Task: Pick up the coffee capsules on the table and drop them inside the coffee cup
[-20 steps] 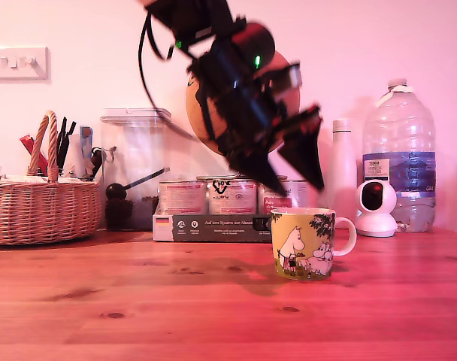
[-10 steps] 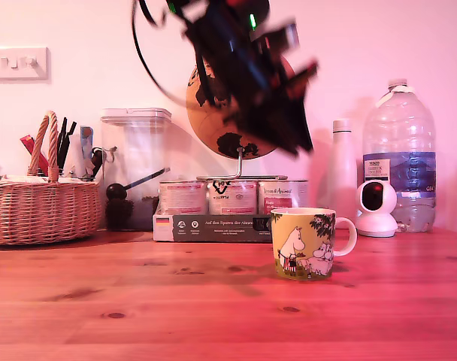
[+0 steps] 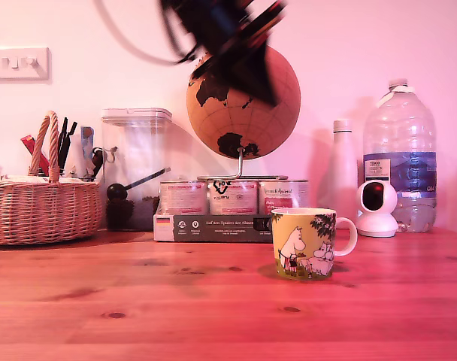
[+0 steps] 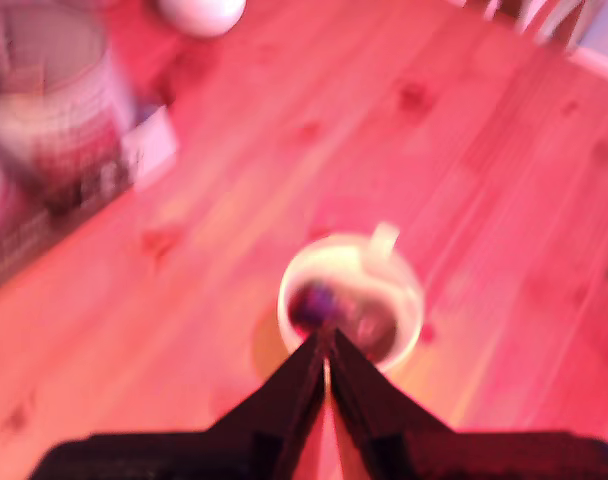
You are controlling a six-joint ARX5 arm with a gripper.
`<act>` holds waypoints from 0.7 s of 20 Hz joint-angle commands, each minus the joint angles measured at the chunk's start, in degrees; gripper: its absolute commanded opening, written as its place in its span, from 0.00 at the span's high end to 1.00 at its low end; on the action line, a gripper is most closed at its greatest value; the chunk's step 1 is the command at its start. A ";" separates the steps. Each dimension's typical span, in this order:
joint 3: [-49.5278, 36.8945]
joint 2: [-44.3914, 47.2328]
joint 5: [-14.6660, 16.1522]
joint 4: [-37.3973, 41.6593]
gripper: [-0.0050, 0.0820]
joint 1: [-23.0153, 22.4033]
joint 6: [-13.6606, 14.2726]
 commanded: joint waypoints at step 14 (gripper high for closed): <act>-34.07 -17.84 -3.06 23.56 0.97 13.33 -7.48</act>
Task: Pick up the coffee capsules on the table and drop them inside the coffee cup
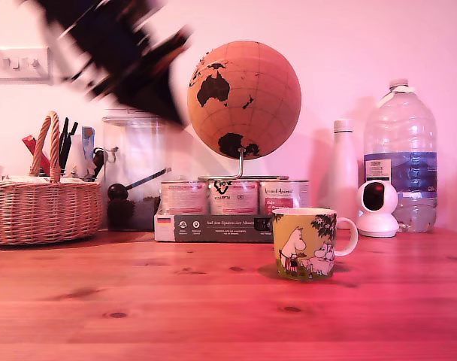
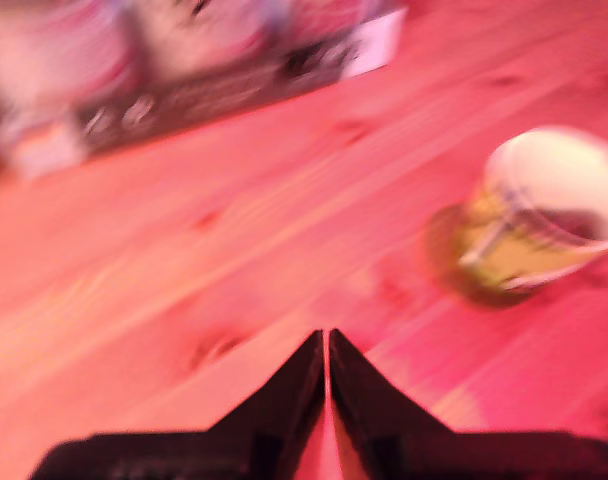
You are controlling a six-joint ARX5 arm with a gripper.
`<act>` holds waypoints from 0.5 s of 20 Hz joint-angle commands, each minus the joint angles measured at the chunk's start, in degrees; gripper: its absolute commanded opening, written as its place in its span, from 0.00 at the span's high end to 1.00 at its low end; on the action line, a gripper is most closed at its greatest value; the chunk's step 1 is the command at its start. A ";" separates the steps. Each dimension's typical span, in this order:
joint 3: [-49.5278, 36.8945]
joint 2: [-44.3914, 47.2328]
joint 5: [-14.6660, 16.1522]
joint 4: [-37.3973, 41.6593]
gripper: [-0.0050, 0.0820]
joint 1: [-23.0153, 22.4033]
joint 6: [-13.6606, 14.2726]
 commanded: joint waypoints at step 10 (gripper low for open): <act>-18.14 -9.40 -0.42 11.37 0.97 8.33 -3.89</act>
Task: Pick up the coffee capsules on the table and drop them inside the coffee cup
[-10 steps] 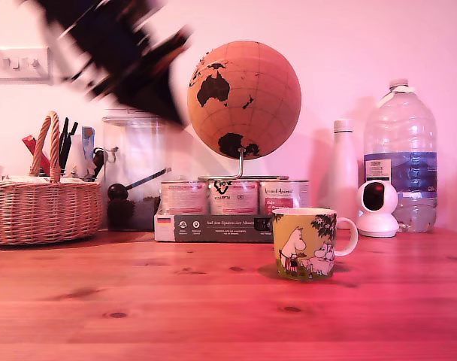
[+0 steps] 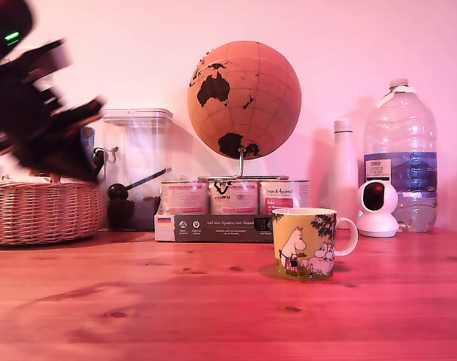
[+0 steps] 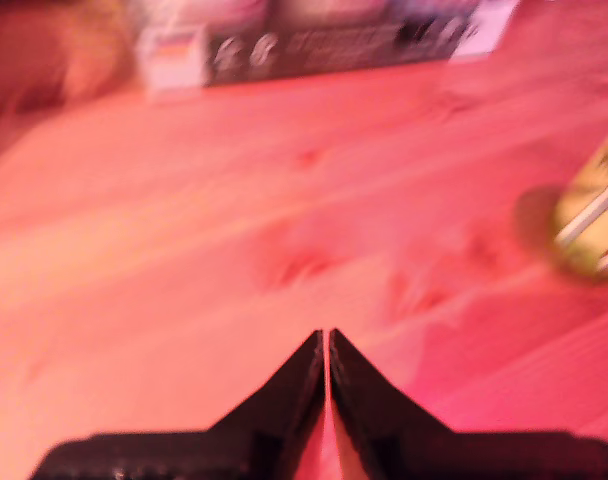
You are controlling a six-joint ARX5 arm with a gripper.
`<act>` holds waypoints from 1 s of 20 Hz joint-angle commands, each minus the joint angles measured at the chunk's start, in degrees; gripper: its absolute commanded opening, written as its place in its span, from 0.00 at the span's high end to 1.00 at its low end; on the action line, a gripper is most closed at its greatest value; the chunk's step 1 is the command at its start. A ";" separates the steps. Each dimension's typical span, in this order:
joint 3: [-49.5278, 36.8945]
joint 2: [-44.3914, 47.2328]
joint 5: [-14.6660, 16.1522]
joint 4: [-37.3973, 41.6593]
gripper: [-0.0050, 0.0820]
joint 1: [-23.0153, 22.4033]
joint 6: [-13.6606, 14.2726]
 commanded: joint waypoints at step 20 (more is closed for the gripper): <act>-25.22 -28.87 -4.15 6.14 0.97 8.50 -5.14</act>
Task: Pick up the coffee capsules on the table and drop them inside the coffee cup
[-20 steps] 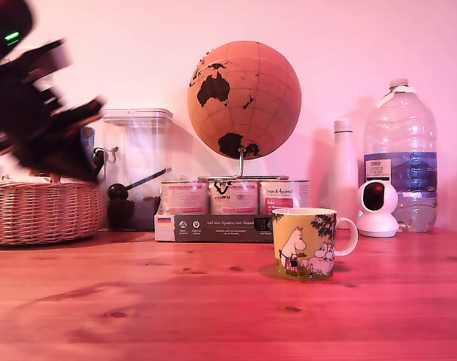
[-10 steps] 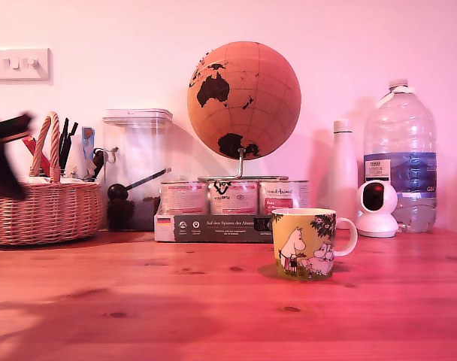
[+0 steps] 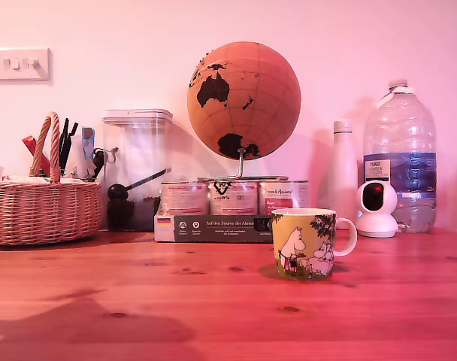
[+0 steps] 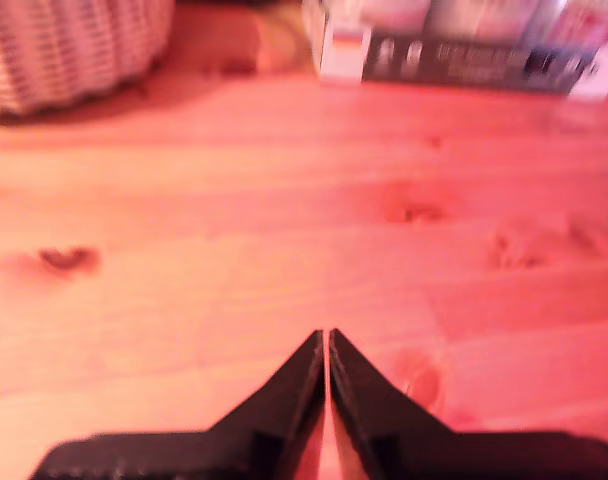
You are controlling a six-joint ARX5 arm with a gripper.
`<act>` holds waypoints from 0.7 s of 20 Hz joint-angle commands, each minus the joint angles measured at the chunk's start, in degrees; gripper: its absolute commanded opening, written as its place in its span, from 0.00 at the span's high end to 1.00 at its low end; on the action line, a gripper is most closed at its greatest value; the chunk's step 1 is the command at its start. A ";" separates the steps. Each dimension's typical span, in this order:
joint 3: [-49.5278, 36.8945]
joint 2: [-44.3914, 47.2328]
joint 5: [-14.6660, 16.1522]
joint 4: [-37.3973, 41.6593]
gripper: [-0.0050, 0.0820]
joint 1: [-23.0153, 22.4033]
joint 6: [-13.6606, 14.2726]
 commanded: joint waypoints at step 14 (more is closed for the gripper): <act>-6.84 -24.00 -4.35 -12.85 0.97 0.22 -3.08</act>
